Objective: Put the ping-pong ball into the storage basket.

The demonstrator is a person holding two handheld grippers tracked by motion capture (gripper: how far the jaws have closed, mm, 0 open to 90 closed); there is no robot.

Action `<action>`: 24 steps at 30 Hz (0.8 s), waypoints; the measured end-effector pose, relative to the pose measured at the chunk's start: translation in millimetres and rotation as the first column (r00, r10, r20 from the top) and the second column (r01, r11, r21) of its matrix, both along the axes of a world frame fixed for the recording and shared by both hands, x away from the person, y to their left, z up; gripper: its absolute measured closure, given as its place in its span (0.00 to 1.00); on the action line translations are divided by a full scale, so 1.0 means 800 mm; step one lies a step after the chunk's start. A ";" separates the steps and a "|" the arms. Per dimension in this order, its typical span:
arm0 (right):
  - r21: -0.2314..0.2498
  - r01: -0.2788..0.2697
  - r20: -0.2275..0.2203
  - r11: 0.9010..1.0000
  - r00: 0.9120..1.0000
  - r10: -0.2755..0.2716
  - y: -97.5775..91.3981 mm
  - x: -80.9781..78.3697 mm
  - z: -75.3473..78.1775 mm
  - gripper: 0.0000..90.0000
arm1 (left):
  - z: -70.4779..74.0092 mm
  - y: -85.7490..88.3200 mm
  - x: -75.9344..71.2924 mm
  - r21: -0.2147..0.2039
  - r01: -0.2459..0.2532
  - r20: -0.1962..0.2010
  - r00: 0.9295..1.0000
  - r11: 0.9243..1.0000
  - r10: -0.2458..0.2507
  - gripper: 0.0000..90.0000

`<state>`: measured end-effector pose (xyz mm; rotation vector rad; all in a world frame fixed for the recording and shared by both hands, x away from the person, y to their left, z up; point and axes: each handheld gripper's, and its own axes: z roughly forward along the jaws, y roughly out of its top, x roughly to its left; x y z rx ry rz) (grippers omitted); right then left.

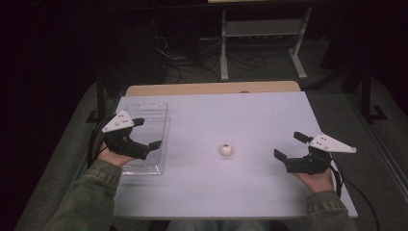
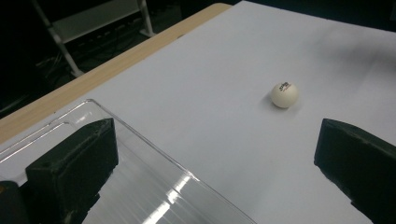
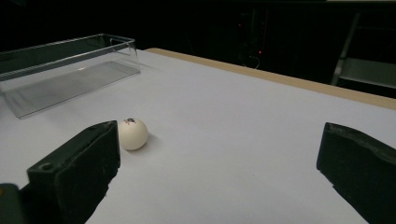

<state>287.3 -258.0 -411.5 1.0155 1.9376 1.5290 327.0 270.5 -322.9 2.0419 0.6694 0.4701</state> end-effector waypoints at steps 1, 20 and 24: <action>-0.001 -0.001 0.000 1.000 1.000 0.001 0.000 0.000 0.000 0.00 | 0.002 -0.001 0.002 0.005 0.004 0.000 1.000 1.000 -0.004 0.00; 0.011 -0.006 0.003 1.000 1.000 0.006 -0.001 -0.002 0.001 0.00 | 0.026 -0.021 0.022 0.070 0.062 -0.027 0.998 0.996 -0.060 0.00; 0.009 -0.006 0.003 1.000 1.000 0.006 -0.001 -0.002 0.001 0.00 | 0.030 -0.026 0.031 0.095 0.077 -0.040 0.996 0.993 -0.074 0.00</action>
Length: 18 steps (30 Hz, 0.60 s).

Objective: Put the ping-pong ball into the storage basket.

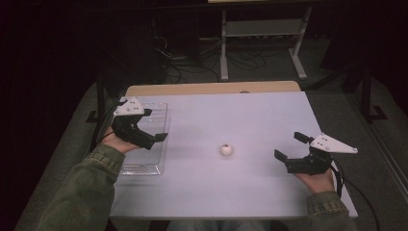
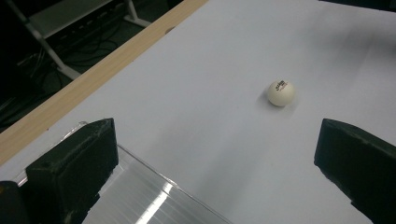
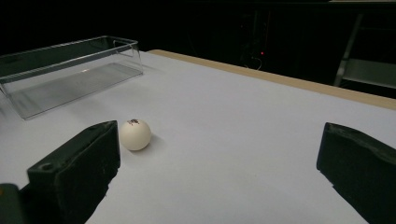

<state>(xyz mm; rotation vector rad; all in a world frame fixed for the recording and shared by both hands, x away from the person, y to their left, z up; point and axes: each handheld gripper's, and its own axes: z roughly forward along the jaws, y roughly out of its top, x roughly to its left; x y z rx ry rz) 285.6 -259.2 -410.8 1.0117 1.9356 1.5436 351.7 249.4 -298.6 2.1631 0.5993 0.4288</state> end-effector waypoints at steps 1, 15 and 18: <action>-0.002 0.000 0.000 1.000 1.000 0.000 0.000 0.000 0.000 0.00 | 0.001 -0.001 0.002 0.007 0.004 -0.001 1.000 1.000 -0.004 0.00; -0.001 0.002 -0.008 1.000 1.000 -0.002 0.000 0.000 -0.002 0.00 | 0.012 -0.023 0.014 0.083 0.049 -0.022 0.999 0.995 -0.047 0.00; 0.000 0.002 -0.007 1.000 1.000 -0.002 -0.001 0.000 -0.001 0.00 | 0.015 -0.027 0.018 0.102 0.057 -0.026 0.998 0.993 -0.054 0.00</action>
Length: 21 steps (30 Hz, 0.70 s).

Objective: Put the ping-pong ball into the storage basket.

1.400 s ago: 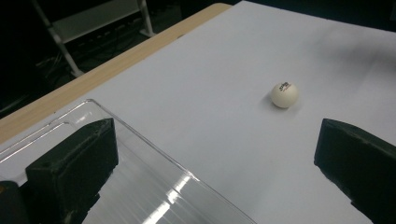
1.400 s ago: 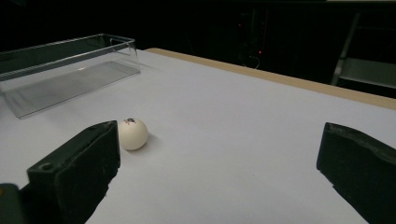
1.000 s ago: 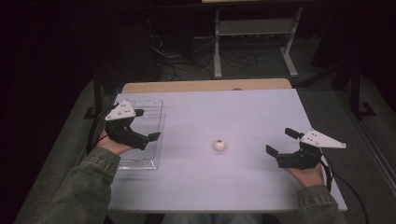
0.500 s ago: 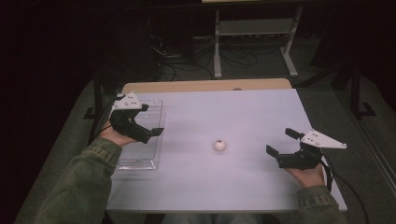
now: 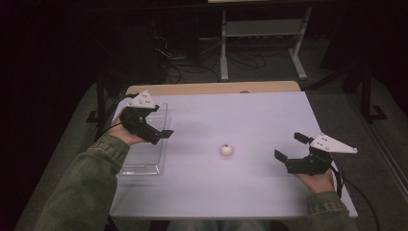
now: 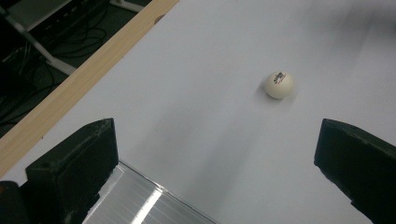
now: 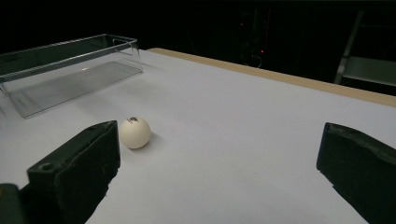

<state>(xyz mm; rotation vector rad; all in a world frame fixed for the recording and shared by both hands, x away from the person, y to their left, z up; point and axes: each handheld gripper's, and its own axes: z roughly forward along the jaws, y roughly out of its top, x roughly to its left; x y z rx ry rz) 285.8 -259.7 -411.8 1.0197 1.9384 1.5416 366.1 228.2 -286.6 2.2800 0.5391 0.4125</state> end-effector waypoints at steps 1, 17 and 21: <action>0.000 0.000 0.000 1.000 1.000 0.000 0.000 0.000 0.000 0.00 | 0.001 -0.001 0.001 -0.001 0.000 0.000 1.000 1.000 0.000 0.00; 0.007 -0.001 0.001 1.000 1.000 0.001 -0.002 0.000 0.000 0.00 | 0.007 -0.026 0.022 0.052 0.033 -0.034 0.999 0.998 -0.031 0.00; 0.010 0.001 0.006 1.000 1.000 -0.001 -0.002 -0.001 0.000 0.00 | 0.007 -0.036 0.024 0.062 0.052 -0.041 0.998 0.997 -0.050 0.00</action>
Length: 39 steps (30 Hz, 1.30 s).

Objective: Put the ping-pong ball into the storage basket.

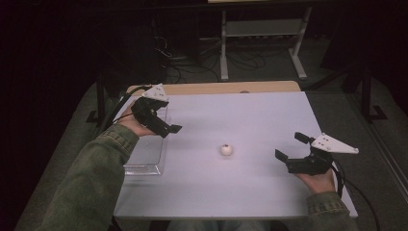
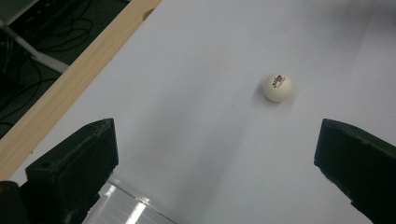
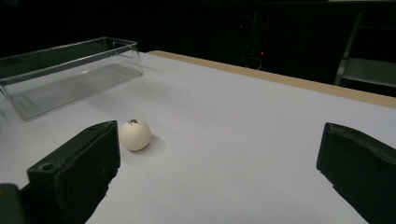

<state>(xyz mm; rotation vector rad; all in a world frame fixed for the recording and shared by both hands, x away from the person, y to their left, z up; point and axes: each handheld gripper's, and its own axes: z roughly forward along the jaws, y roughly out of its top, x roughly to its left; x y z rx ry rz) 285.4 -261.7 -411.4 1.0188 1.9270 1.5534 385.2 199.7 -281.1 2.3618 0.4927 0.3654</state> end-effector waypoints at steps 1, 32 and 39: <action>0.002 0.001 -0.001 1.000 1.000 -0.001 0.000 0.000 0.000 0.00 | 0.000 -0.002 0.001 0.005 0.004 0.001 1.000 1.000 -0.004 0.00; 0.015 0.006 0.006 1.000 1.000 -0.006 -0.001 -0.003 -0.001 0.00 | 0.010 -0.064 0.021 0.042 0.105 -0.014 0.994 0.994 -0.105 0.00; 0.022 0.007 0.006 1.000 1.000 -0.007 -0.003 -0.003 -0.001 0.00 | 0.006 -0.076 0.031 0.065 0.114 -0.016 0.993 0.991 -0.113 0.00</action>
